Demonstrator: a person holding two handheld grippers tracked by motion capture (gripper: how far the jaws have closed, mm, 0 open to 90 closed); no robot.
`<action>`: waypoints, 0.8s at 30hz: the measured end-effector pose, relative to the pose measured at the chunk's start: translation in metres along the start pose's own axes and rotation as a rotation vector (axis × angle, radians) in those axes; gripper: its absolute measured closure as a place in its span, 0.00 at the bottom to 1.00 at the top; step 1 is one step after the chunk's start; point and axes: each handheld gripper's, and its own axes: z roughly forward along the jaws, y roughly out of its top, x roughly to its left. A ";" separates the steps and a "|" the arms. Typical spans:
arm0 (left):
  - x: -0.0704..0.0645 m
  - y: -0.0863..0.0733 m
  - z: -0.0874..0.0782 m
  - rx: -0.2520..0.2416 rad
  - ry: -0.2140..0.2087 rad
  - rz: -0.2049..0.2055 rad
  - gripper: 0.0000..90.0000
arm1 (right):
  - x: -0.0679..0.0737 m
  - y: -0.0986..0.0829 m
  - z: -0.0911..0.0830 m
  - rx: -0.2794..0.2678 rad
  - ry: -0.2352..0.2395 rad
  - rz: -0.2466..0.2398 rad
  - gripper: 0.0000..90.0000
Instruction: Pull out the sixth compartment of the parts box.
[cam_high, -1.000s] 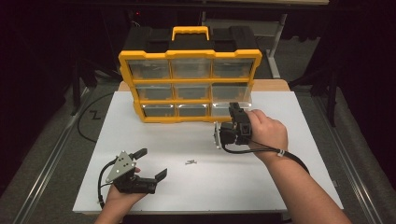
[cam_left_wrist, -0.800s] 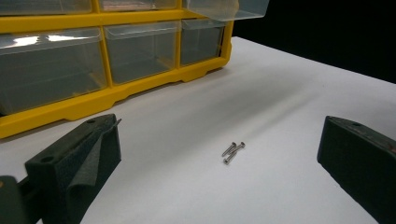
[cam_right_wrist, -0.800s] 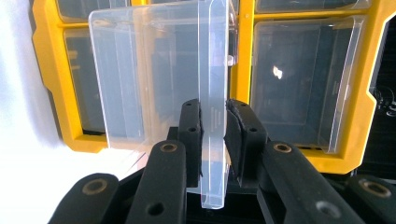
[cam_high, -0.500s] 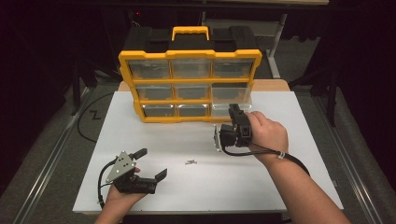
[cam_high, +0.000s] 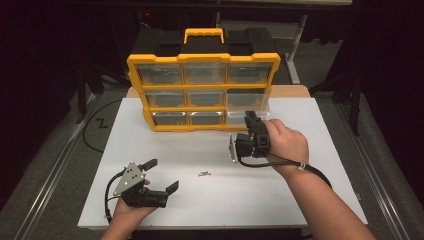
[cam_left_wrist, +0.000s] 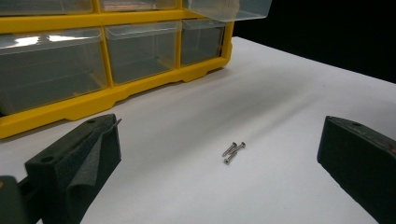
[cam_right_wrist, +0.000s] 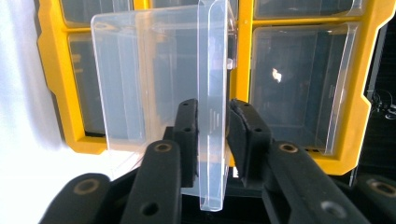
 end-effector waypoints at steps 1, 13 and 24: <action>0.000 0.000 0.000 0.000 0.000 0.000 0.00 | 0.000 0.000 -0.001 0.002 0.004 0.006 0.81; 0.000 0.000 0.000 -0.002 0.001 -0.002 0.00 | 0.002 -0.002 -0.009 -0.007 0.023 0.008 0.75; 0.000 0.000 -0.001 -0.010 0.004 -0.004 0.00 | 0.015 -0.006 -0.021 -0.024 0.051 0.009 0.69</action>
